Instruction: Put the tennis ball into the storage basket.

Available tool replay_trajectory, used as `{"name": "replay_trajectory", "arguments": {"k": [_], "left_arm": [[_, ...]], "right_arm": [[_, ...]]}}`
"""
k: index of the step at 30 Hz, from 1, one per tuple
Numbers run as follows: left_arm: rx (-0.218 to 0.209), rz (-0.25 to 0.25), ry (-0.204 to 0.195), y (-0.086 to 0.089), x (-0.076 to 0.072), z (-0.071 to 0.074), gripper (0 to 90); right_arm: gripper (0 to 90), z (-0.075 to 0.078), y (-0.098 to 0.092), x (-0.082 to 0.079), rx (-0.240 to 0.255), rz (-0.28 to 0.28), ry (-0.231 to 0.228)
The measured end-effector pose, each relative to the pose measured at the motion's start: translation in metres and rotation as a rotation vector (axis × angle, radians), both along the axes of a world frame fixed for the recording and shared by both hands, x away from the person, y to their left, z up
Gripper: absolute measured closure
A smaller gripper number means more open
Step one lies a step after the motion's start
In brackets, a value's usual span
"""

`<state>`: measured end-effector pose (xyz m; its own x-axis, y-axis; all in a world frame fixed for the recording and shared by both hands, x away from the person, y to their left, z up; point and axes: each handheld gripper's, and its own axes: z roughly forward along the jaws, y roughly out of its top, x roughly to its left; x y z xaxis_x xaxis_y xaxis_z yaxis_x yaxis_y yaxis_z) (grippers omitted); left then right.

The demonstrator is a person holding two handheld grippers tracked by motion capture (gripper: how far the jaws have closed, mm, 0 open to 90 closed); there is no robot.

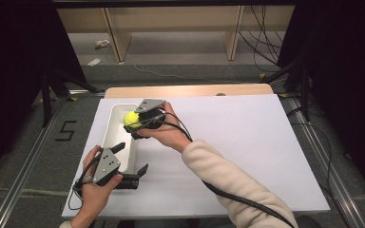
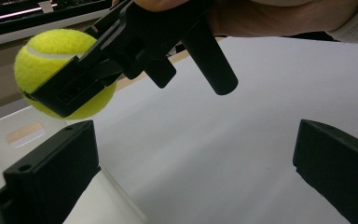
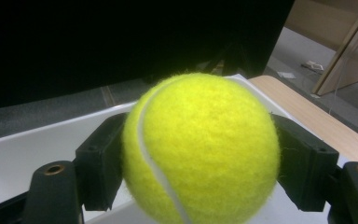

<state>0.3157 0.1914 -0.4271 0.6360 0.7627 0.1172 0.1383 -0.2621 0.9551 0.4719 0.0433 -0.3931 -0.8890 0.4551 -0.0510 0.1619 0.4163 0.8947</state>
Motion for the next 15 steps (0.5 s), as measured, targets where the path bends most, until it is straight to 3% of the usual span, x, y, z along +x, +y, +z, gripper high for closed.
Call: {"name": "replay_trajectory", "arguments": {"k": [15], "left_arm": [[-0.003, 0.004, 0.001, 0.0001, -0.0004, -0.0001, 0.0]], "right_arm": [[26.7, 0.0013, 0.0079, 0.0003, -0.003, 0.012, 0.008]]}}
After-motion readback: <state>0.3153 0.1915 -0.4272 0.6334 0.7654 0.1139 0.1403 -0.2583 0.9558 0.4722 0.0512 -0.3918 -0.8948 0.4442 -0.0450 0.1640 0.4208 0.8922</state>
